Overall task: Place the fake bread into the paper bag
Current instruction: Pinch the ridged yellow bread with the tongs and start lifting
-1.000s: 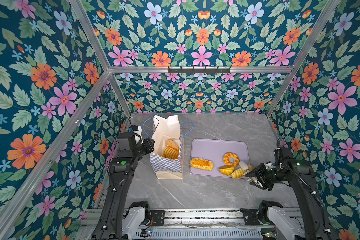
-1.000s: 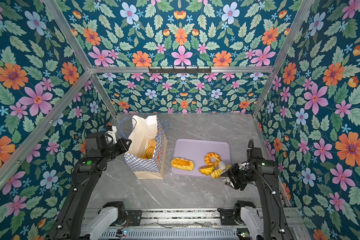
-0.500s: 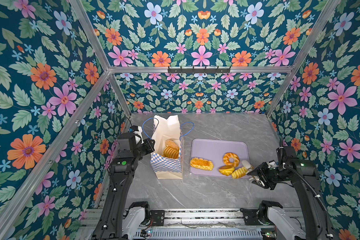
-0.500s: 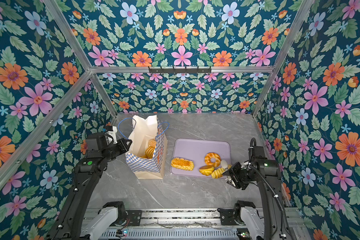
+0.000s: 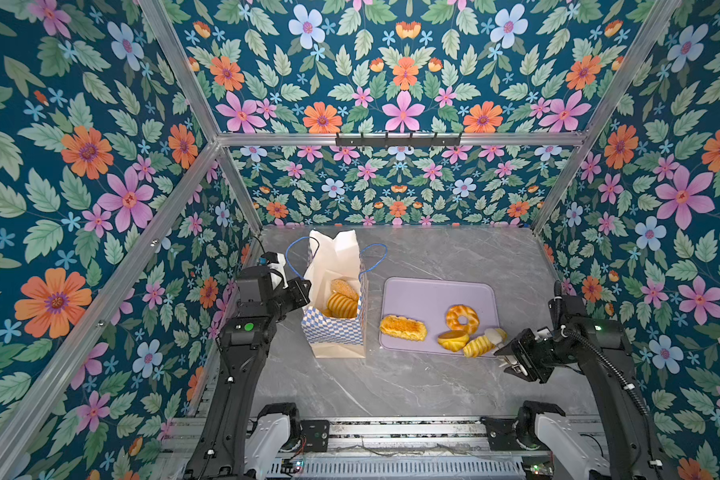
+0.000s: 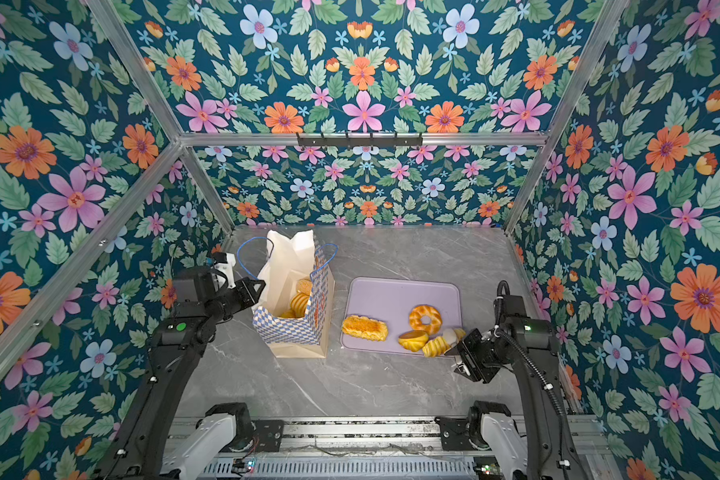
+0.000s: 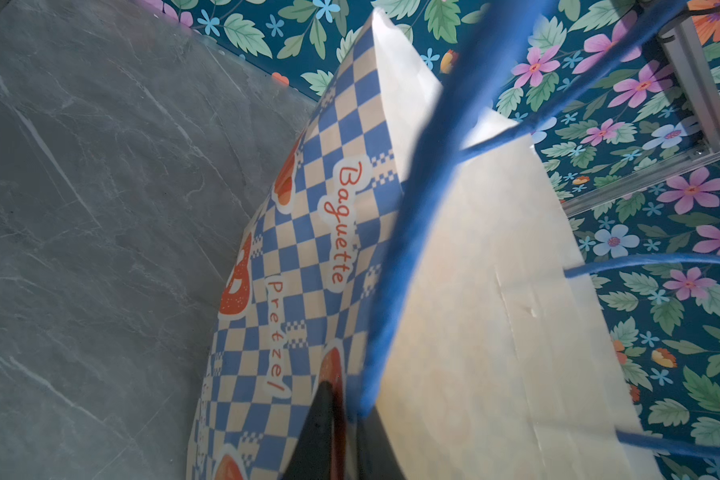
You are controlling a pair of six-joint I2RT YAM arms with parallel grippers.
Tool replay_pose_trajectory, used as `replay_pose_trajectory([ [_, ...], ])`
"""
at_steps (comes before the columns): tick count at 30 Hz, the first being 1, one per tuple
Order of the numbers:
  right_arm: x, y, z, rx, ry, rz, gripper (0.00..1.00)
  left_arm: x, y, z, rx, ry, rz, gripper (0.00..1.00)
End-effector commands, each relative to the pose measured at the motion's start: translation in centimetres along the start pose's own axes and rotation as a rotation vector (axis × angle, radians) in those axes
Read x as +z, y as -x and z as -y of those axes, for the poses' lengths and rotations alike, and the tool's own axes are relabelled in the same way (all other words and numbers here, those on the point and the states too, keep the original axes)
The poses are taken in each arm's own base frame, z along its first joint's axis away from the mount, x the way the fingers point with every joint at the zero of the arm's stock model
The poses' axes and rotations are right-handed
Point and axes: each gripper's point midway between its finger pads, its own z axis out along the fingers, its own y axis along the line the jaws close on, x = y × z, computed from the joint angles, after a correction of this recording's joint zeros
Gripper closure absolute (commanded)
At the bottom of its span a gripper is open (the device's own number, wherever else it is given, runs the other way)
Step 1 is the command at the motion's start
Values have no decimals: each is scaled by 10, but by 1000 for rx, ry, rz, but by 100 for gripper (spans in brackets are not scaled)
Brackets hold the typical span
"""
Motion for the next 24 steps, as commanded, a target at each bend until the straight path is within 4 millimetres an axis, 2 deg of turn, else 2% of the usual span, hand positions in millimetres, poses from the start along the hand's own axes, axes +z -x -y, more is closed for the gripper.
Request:
replay_pose_trajectory([
  [1, 3, 6, -3, 10, 10, 9, 55, 0, 0, 1, 1, -6, 3, 87],
  [10, 19, 20, -3, 17, 14, 10, 54, -1, 1, 2, 2, -6, 4, 87],
  [17, 23, 29, -8, 19, 33, 34, 58, -1, 1, 1, -4, -5, 5, 87],
  [24, 23, 28, -6, 29, 41, 45, 62, 0, 2, 2, -4, -8, 5, 87],
])
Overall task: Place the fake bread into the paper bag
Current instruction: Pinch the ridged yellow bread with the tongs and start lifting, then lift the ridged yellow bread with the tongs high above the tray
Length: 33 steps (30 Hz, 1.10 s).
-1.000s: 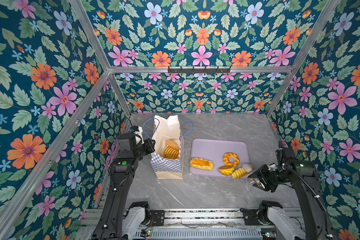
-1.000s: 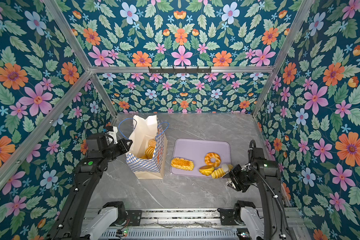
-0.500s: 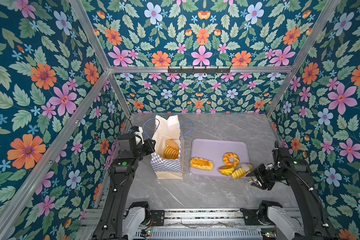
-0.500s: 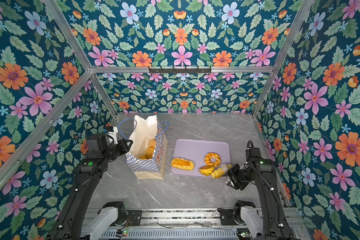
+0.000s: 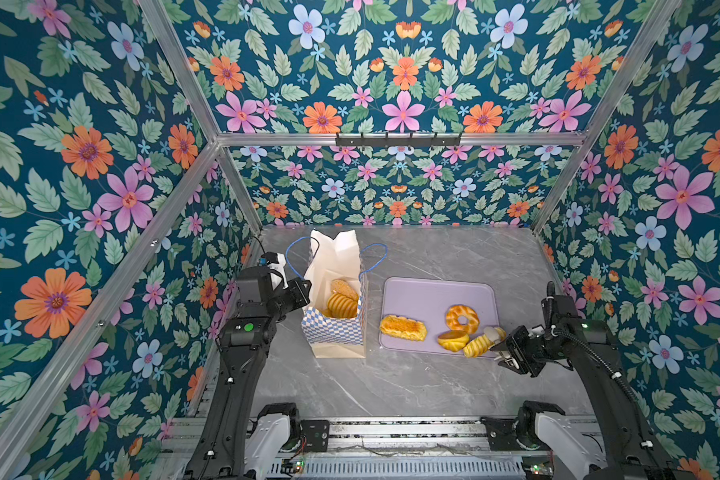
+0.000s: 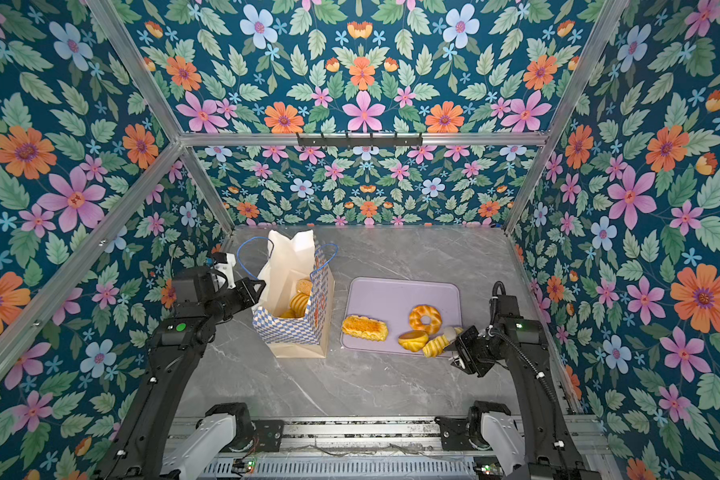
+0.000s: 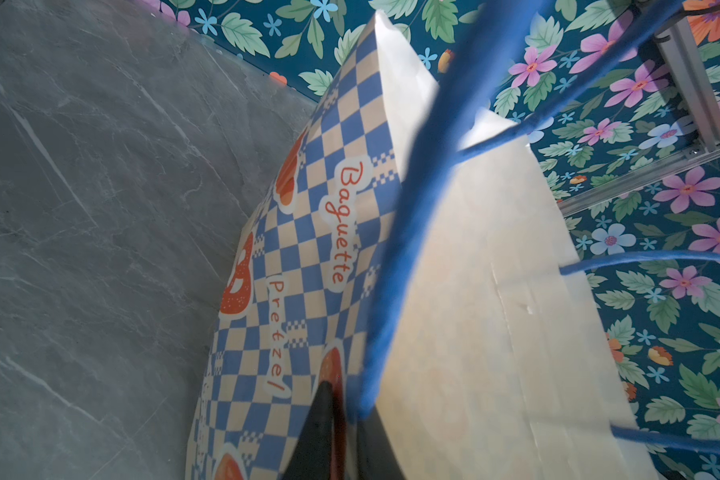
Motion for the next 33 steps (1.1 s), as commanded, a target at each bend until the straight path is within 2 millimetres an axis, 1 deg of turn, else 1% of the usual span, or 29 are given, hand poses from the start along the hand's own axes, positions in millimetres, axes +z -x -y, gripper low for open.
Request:
replay_pose_trajectory([
  [1, -2, 2, -2, 8, 13, 22, 63, 0, 2, 2, -2, -6, 4, 87],
  [8, -9, 1, -3, 16, 22, 49, 70, -3, 4, 3, 3, -7, 15, 87],
  [17, -25, -1, -10, -5, 37, 101, 71, -3, 5, 4, 8, -8, 13, 87],
  [27, -40, 8, -27, -59, 76, 174, 72, -5, 8, 5, 11, -2, 18, 87],
  [33, -45, 17, -38, -100, 114, 229, 73, -5, 8, 4, 8, 7, 16, 87],
])
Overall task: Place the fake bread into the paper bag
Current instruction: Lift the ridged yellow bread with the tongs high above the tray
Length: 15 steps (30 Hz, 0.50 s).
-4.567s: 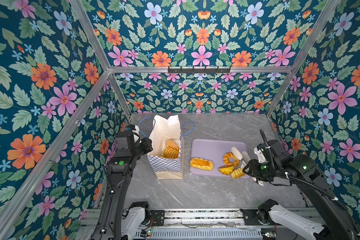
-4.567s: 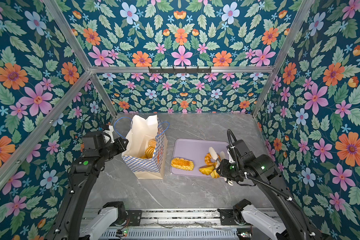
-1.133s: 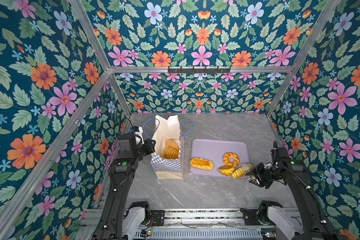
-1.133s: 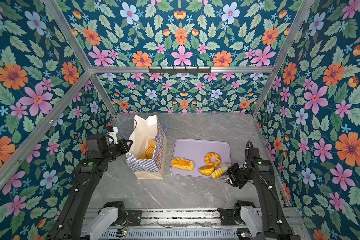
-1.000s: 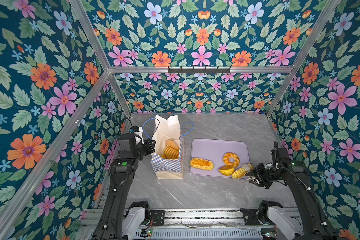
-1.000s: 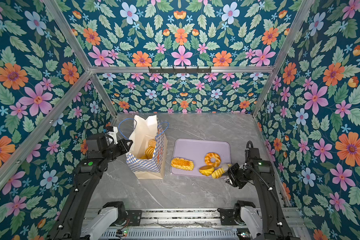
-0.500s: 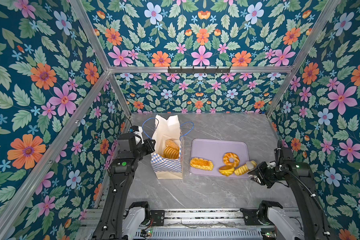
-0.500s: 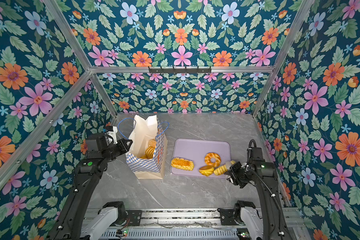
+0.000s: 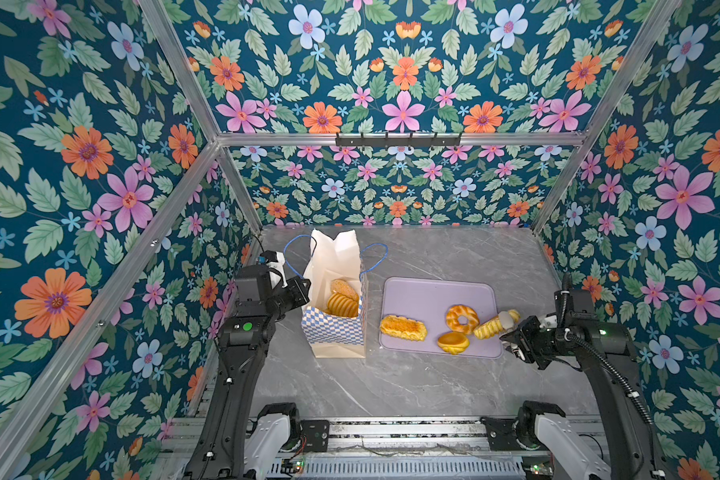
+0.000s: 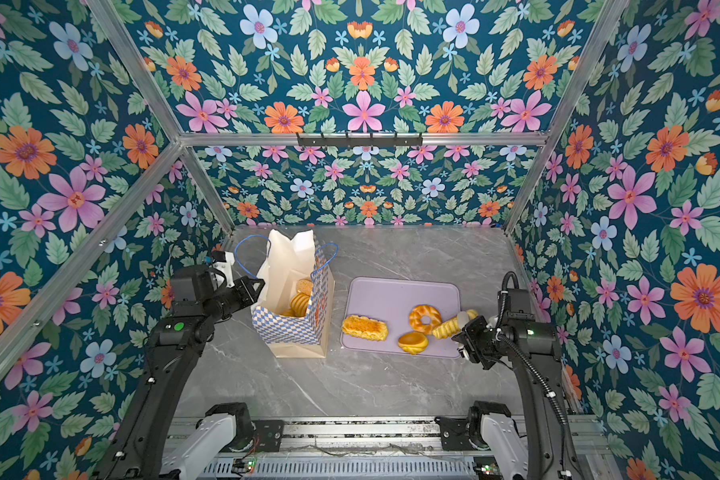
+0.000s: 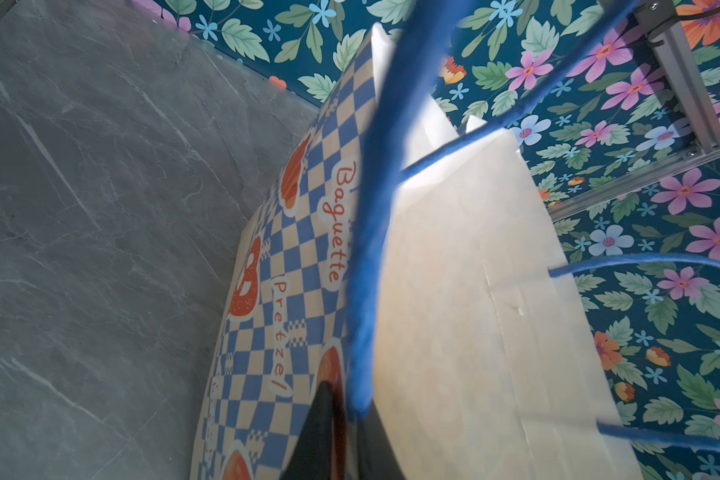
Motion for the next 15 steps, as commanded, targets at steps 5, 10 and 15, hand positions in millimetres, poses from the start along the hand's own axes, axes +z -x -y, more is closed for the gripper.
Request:
replay_pose_trajectory([
  [5, -12, 19, -21, -80, 78, 126, 73, -3, 6, 0, 6, 16, 17, 87],
  [10, -18, 22, -37, -139, 146, 186, 73, -2, 6, -2, -3, 27, 12, 87],
  [15, -22, 21, -56, -234, 186, 235, 73, -3, 7, -4, -12, 45, 11, 87],
])
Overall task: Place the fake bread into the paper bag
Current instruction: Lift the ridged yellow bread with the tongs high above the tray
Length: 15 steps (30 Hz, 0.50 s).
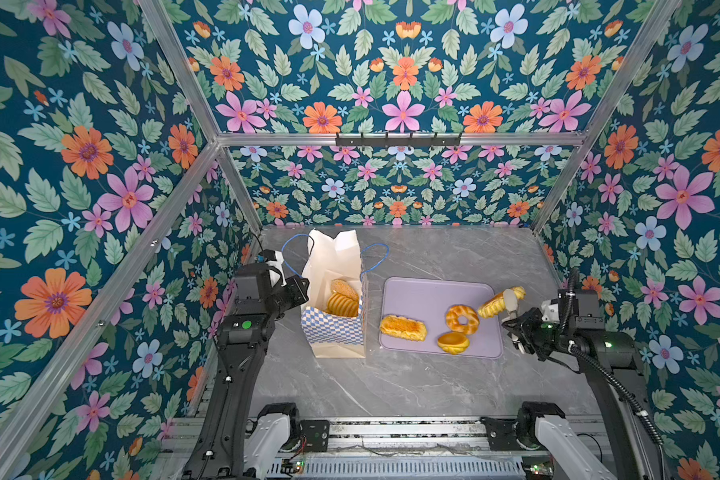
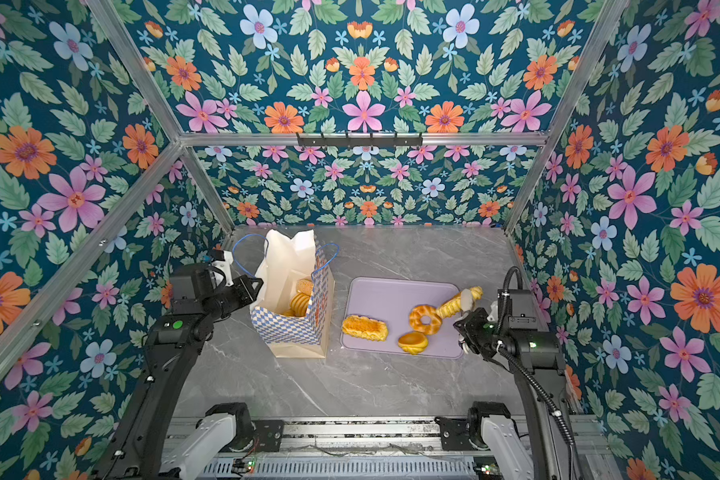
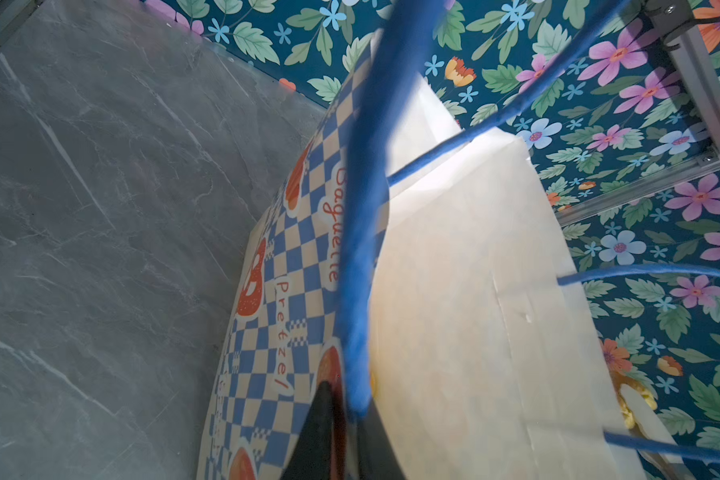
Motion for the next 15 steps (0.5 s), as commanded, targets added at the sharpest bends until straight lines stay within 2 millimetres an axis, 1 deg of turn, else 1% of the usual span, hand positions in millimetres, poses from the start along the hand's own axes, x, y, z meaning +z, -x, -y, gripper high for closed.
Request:
replay_pose_trajectory([
  [1, -4, 17, -25, -69, 66, 96, 73, -2, 2, -4, -11, 27, 4, 87],
  [9, -2, 16, -63, -223, 133, 101, 74, -4, 2, -5, -19, 49, -6, 87],
  [13, -8, 15, -82, -308, 168, 101, 74, -7, 4, -4, -29, 51, -2, 87],
  [15, -11, 14, -93, -341, 202, 95, 74, -9, 6, -2, -35, 46, 5, 84],
])
